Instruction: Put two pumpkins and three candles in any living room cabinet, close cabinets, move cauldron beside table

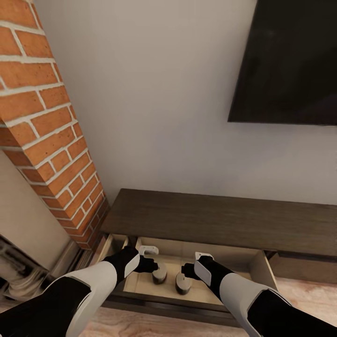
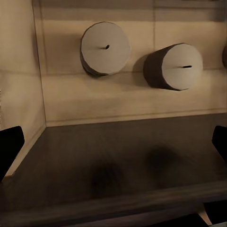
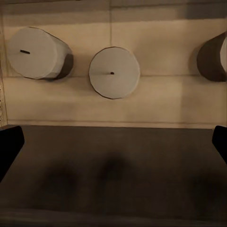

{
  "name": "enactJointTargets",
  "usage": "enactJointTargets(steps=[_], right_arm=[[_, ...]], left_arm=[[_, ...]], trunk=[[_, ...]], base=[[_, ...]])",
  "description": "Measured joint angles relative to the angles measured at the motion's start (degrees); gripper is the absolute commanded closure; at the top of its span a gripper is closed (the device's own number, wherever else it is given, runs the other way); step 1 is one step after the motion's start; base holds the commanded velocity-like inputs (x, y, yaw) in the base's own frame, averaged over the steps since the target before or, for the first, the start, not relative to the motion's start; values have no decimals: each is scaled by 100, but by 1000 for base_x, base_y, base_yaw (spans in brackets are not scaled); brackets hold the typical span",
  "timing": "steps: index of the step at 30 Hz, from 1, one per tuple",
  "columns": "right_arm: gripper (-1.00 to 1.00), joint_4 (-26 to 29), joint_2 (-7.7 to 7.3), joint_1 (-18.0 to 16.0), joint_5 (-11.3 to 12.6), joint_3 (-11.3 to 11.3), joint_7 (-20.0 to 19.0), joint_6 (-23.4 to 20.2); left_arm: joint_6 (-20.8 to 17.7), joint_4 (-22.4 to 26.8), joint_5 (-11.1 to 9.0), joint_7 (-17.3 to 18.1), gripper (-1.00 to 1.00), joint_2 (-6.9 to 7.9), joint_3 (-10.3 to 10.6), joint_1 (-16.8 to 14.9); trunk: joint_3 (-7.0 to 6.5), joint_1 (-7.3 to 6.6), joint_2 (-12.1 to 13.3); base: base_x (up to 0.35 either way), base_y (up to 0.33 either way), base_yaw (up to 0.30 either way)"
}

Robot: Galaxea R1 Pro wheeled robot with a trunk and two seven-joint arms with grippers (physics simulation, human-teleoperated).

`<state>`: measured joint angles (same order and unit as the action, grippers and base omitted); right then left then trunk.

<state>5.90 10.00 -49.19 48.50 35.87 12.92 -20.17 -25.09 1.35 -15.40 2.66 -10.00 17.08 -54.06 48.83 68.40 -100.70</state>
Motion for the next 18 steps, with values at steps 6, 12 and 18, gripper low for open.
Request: enactJointTargets(steps=[6, 12, 18], right_arm=[[-100, 0, 0, -2, -5, 25, 0, 0], [-100, 1, 0, -1, -6, 25, -3, 0], [-100, 2, 0, 0, -6, 31, 0, 0]], left_arm=[[0, 2, -4, 0, -100, 0, -3, 4], [24, 7, -13, 0, -100, 0, -14, 2], [34, 7, -28, 0, -100, 0, -33, 3]], trunk=[[-54, 0, 0], [-108, 0, 0], [-161, 0, 0]], base=[[-1, 0, 0], [0, 0, 0], [0, 0, 0]])
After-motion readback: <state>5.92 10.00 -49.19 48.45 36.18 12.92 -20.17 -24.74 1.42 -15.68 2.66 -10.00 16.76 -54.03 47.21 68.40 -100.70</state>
